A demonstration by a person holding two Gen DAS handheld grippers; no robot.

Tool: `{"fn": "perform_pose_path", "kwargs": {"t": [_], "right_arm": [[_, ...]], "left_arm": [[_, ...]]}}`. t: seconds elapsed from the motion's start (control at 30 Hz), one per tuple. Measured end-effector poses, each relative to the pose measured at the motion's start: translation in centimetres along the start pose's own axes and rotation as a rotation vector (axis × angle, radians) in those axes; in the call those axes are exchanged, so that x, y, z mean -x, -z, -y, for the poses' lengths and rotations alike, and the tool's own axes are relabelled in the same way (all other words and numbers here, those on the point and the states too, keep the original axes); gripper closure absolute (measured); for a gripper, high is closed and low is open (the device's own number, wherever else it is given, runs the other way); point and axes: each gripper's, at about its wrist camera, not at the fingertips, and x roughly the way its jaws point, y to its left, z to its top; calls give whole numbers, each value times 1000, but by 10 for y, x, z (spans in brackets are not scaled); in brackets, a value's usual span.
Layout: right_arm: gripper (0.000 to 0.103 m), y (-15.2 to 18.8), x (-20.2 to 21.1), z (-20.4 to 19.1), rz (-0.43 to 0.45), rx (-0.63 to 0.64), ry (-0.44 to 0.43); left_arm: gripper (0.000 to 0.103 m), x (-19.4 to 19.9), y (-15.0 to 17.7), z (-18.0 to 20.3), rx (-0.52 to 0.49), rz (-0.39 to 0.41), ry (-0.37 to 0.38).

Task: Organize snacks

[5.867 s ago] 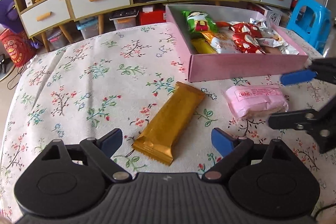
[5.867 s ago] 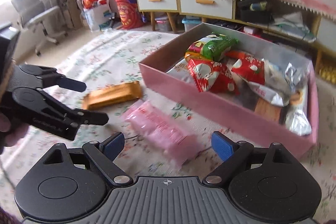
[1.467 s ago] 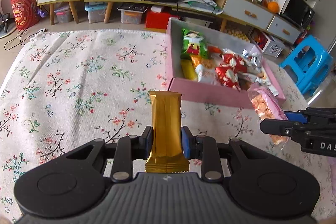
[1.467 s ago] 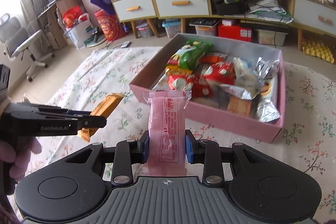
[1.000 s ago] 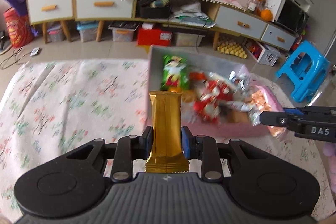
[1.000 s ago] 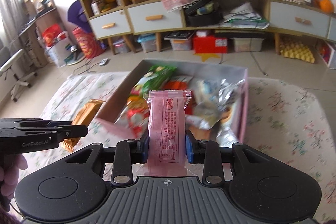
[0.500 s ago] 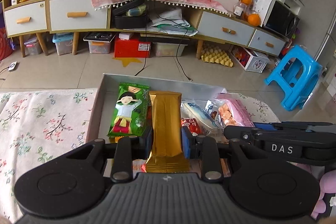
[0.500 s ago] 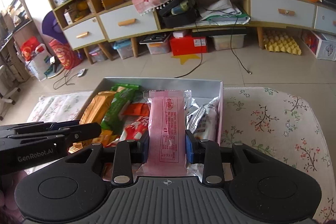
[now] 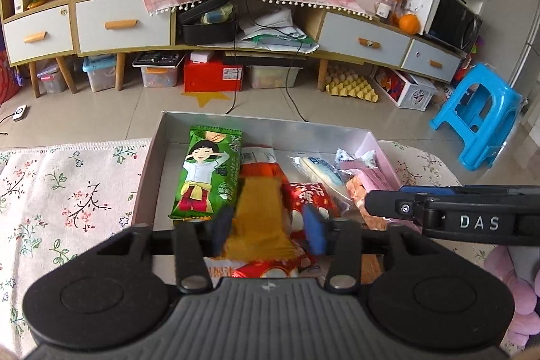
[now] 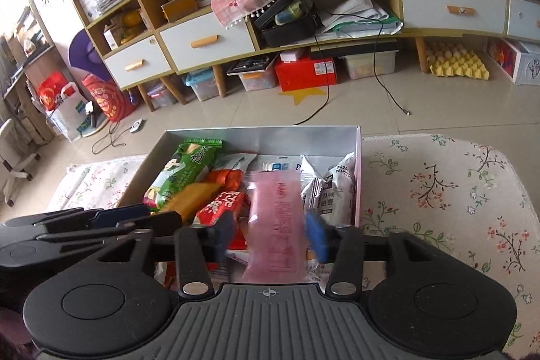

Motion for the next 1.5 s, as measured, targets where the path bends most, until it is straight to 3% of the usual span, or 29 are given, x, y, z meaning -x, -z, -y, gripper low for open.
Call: {"fn": "perform_pose_path", "kwargs": {"t": [0.3, 0.37, 0.5, 0.63, 1.07, 1.5], "right_arm": [[36, -2, 24, -6, 27, -9, 3], [34, -2, 31, -10, 30, -5, -1], [27, 2, 47, -16, 25, -6, -12], [25, 13, 62, -23, -7, -3, -8], [21, 65, 117, -46, -81, -17, -41], [14, 126, 143, -65, -93, 9, -31]], "left_arm": [[33, 19, -1, 6, -10, 13, -6], [24, 26, 1, 7, -11, 17, -9], [14, 41, 7, 8, -4, 14, -18], [6, 56, 19, 7, 9, 0, -43], [0, 109, 67, -4, 116, -60, -106], [0, 134, 120, -2, 113, -123, -211]]}}
